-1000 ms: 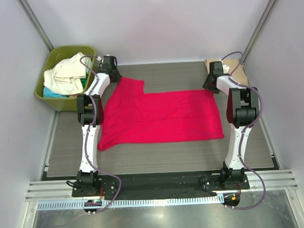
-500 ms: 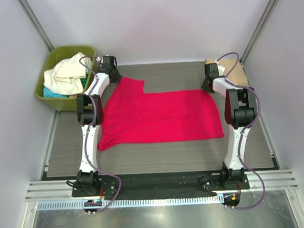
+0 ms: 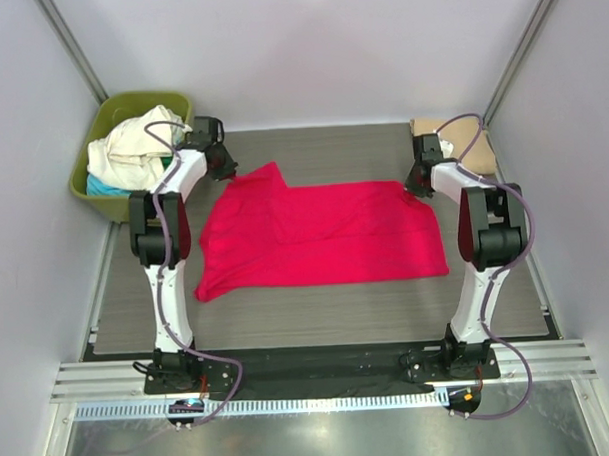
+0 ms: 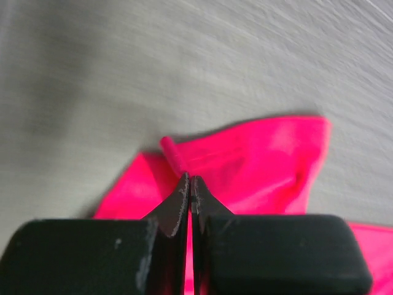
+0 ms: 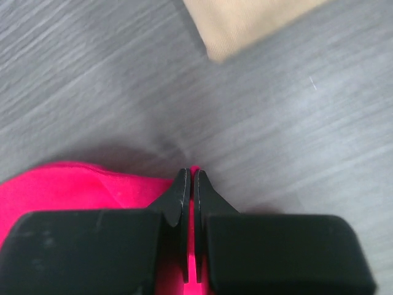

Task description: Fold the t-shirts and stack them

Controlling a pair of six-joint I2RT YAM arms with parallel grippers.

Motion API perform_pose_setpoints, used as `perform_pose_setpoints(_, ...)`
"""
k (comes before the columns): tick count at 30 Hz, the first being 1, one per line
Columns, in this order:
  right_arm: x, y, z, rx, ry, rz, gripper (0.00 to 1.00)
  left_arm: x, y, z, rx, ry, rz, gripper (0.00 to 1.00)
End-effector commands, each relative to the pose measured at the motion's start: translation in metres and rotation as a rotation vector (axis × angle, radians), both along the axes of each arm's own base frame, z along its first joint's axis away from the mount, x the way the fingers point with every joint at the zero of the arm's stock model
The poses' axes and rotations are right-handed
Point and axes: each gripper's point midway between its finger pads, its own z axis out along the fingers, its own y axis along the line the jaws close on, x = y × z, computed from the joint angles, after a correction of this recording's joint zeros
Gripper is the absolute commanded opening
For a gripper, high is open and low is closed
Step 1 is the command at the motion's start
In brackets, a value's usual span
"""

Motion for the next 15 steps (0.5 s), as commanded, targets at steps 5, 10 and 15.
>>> perform_pose_setpoints(5, -0.026, 0.005, 0.052, 0.03, -0.109, 0.002, 0.01, -0.043, -0.003, 0.053, -0.05, -0.079, -0.021, 0.0)
perform_pose_setpoints(10, -0.044, 0.002, 0.055, 0.023, -0.108, -0.004, 0.01, -0.082, -0.006, 0.057, -0.041, -0.062, -0.038, 0.0)
perform_pose_setpoints(15, -0.062, -0.001, 0.05, 0.013, -0.096, -0.01, 0.01, -0.12, -0.008, 0.056, -0.016, -0.026, -0.043, 0.0)
